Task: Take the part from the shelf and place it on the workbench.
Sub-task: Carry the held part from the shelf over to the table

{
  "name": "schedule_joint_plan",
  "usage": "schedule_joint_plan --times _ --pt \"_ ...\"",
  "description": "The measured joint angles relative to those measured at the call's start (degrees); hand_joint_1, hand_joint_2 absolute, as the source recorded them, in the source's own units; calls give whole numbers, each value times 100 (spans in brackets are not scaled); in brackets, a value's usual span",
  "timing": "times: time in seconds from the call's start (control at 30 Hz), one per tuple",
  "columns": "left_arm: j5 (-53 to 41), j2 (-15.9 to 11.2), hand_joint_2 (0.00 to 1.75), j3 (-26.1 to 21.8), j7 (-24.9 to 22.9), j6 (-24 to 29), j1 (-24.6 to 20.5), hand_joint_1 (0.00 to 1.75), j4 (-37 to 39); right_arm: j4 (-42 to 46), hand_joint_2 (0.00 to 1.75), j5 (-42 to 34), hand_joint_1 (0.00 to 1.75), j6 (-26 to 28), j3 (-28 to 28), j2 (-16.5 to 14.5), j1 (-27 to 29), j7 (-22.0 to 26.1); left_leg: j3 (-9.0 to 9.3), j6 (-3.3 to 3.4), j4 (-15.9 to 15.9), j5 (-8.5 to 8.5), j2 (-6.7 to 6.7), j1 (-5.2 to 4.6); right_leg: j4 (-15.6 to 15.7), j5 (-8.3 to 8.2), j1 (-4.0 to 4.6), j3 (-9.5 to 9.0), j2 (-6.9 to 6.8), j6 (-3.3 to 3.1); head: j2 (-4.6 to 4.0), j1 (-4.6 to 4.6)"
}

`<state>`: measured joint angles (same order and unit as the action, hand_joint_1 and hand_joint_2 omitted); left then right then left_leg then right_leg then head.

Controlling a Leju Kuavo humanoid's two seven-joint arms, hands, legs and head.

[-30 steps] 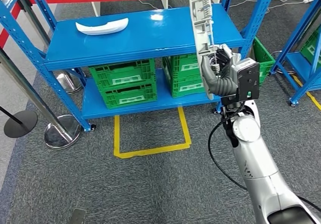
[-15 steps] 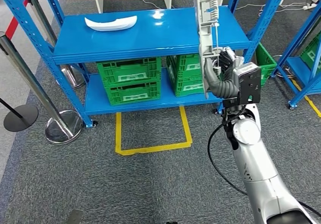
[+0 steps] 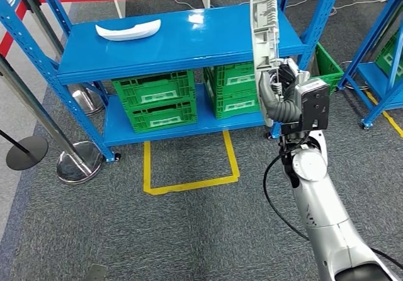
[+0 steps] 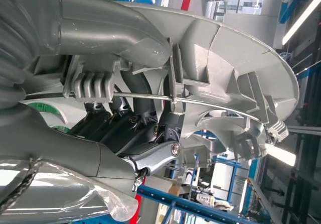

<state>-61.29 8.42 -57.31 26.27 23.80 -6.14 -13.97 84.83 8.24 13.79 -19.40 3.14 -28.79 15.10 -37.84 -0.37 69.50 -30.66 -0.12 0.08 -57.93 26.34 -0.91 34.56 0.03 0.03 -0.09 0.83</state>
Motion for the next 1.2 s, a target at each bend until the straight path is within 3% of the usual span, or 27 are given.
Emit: schedule_joint_plan --times 0.07,0.1,0.2,0.27,0.3,0.37,0.4,0.43,0.47,0.5,0.53,0.6,0.67,0.77,0.83,0.9,0.93,0.97,1.0,1.1,1.13,1.2 --pt "-1 -7 175 0 1 3 -8 0 0 0 175 -10 175 -13 10 -2 -2 3 346 53 -763 323 -3 -14 -8 -4 10 8 4 14 0 5" --pt "-3 -9 175 0 2 6 -13 0 0 0 175 -34 175 -34 19 -4 -2 8 442 75 -999 383 -4 -25 -12 -14 16 28 3 32 0 4" --pt "-6 -8 175 0 4 15 -11 0 0 -2 175 -158 175 -115 52 -16 8 12 455 130 -1146 388 -4 -39 1 -58 23 86 -3 120 0 7" --pt "-5 -9 175 0 4 20 -7 0 0 -5 175 -265 175 -180 81 -19 8 -6 461 194 -1211 444 0 -11 -80 31 24 152 -5 179 0 17" --pt "-4 -9 175 0 3 22 -11 0 0 -10 175 -325 175 -220 101 -19 4 -18 465 224 -1243 470 3 4 -283 167 23 249 -4 203 0 29" --pt "-1 -10 175 0 3 27 -15 0 0 -35 175 -427 175 -289 132 -22 10 -36 451 250 -1249 490 4 4 -995 523 18 558 -4 236 0 44" --pt "0 -7 175 0 3 27 -11 0 0 -53 175 -462 175 -316 141 -23 20 -41 444 253 -1245 492 4 1 -1349 650 16 707 -5 247 0 45" --pt "0 -3 175 0 3 27 -6 0 0 -71 175 -486 175 -334 147 -25 31 -45 441 254 -1240 493 3 -1 -1535 677 16 779 -5 253 0 44" --pt "0 -1 175 0 3 27 -3 0 0 -85 175 -499 175 -346 154 -26 37 -48 439 254 -1232 493 0 -2 -1499 598 16 746 -6 252 0 46" --pt "1 1 175 -1 3 27 -1 0 0 -95 175 -510 175 -351 164 -26 38 -50 441 249 -1221 489 -4 -1 -1236 432 16 605 -8 244 0 46" --pt "1 2 175 -1 3 28 -2 0 0 -100 175 -514 175 -354 174 -26 35 -51 442 237 -1203 481 -8 -1 -836 250 16 401 -12 232 0 46" --pt "2 3 175 -1 2 30 -7 0 0 -103 175 -517 175 -359 186 -28 26 -52 407 193 -1152 463 -15 -23 -190 64 27 47 -15 200 1 45" --pt "2 3 175 0 0 32 -7 0 0 -109 175 -521 175 -361 191 -36 29 -54 359 145 -1117 466 -13 -43 -36 82 41 -41 -5 157 1 45" --pt "2 1 175 0 -2 33 -4 0 0 -115 175 -546 175 -367 209 -49 32 -58 317 70 -1032 393 -8 -37 -24 54 14 -18 7 66 0 39" --pt "1 -3 175 0 -2 33 -8 0 0 -119 175 -564 175 -375 213 -62 25 -60 131 2 -582 96 -6 -20 -10 35 -6 -19 6 10 0 27" --pt "-1 3 175 0 -7 33 -7 0 0 -128 175 -569 175 -381 214 -65 25 -61 -205 -38 213 -278 -4 -3 -13 31 -5 -10 10 -10 0 21" --pt "-2 5 175 0 -11 33 -4 0 0 -133 175 -571 175 -385 214 -65 25 -61 -334 -44 513 -369 -4 2 -14 30 -4 -8 16 -11 0 21" --pt "-2 7 175 0 -17 33 -3 0 0 -138 175 -576 175 -392 214 -65 25 -61 -379 -42 627 -355 -4 4 -16 30 -4 -8 25 -11 0 20" --pt "-3 8 175 0 -22 33 -3 0 0 -143 175 -583 175 -405 214 -65 24 -61 -320 -30 509 -230 -5 4 -18 30 -3 -10 39 -11 0 20" --pt "-6 1 175 0 -37 33 -10 0 0 -149 175 -608 175 -462 213 -67 12 -61 227 54 -657 342 -43 -6 -22 27 10 -17 75 2 0 21" --pt "-8 -1 175 0 -42 33 -13 0 0 -151 175 -614 175 -472 212 -67 4 -61 353 80 -937 422 -59 -12 -26 19 18 -3 83 21 0 21" --pt "-9 -1 175 0 -48 33 -15 0 0 -157 175 -620 175 -474 211 -67 -8 -62 404 103 -1084 416 -72 -26 -20 -8 26 31 92 76 0 26"
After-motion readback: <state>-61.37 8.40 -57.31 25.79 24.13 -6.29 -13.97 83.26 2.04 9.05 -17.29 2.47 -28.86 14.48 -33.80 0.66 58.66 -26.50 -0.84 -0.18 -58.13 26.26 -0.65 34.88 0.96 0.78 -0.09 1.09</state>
